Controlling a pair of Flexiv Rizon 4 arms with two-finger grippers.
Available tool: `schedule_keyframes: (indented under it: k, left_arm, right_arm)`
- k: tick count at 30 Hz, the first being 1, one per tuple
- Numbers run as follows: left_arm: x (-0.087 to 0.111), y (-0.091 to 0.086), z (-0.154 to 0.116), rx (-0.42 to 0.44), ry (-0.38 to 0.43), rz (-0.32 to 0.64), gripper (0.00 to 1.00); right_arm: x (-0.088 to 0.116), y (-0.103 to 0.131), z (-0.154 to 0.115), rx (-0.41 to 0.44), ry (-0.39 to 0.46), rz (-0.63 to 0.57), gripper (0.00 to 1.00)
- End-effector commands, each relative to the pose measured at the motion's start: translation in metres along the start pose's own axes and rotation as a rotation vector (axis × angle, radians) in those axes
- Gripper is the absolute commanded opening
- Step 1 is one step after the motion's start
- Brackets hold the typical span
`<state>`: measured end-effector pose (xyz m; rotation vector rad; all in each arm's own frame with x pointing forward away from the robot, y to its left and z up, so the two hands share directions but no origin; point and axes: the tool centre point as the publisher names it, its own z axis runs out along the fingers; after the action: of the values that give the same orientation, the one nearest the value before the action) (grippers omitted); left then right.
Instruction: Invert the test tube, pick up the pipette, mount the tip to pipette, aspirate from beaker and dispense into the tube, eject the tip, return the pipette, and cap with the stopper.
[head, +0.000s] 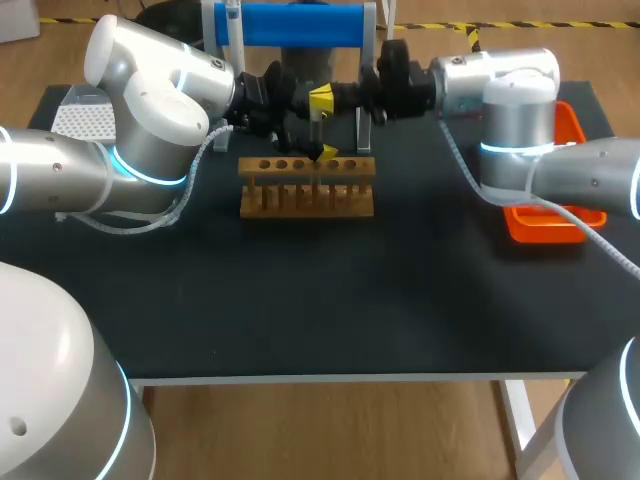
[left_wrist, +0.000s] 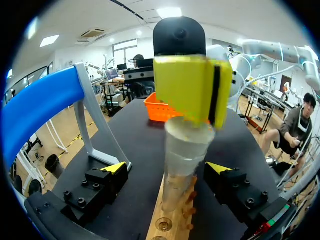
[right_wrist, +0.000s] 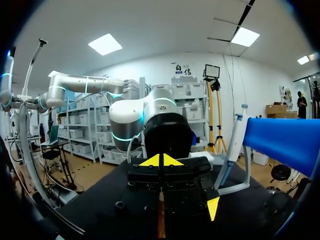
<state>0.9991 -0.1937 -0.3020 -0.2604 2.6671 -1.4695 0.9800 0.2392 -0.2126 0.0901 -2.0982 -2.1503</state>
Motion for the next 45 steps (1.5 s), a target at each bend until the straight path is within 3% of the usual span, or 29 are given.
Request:
schedule_keyframes:
  k: [1,3,4,5,6,15,27,32,45]
  left_arm:
    - [-0.001,0.0,0.0,-0.001,0.004,0.0,1.0]
    - [-0.001,0.0,0.0,-0.001,0.004,0.0,1.0]
    - [-0.001,0.0,0.0,-0.001,0.004,0.0,1.0]
    - [-0.001,0.0,0.0,-0.001,0.004,0.0,1.0]
    - [-0.001,0.0,0.0,-0.001,0.004,0.0,1.0]
    - [-0.001,0.0,0.0,-0.001,0.004,0.0,1.0]
    - [-0.001,0.0,0.0,-0.001,0.004,0.0,1.0]
    - [-0.001,0.0,0.0,-0.001,0.004,0.0,1.0]
    - [-0.001,0.0,0.0,-0.001,0.004,0.0,1.0]
  right_arm:
    - [0.003,0.015,-0.006,-0.005,-0.001,-0.015,0.0]
    - [0.005,0.022,-0.01,-0.005,-0.002,-0.027,0.04]
    - [0.007,0.025,-0.013,0.004,-0.007,-0.042,0.39]
    - [0.008,0.027,-0.016,0.011,-0.014,-0.053,0.97]
    - [0.008,0.028,-0.018,0.016,-0.019,-0.06,1.0]
    - [0.016,0.029,-0.056,0.148,-0.09,-0.188,1.0]
    - [0.022,-0.032,-0.12,0.357,-0.196,-0.214,1.0]
    - [0.022,-0.049,-0.13,0.397,-0.221,-0.203,1.0]
    - [0.022,-0.05,-0.133,0.424,-0.241,-0.191,1.0]
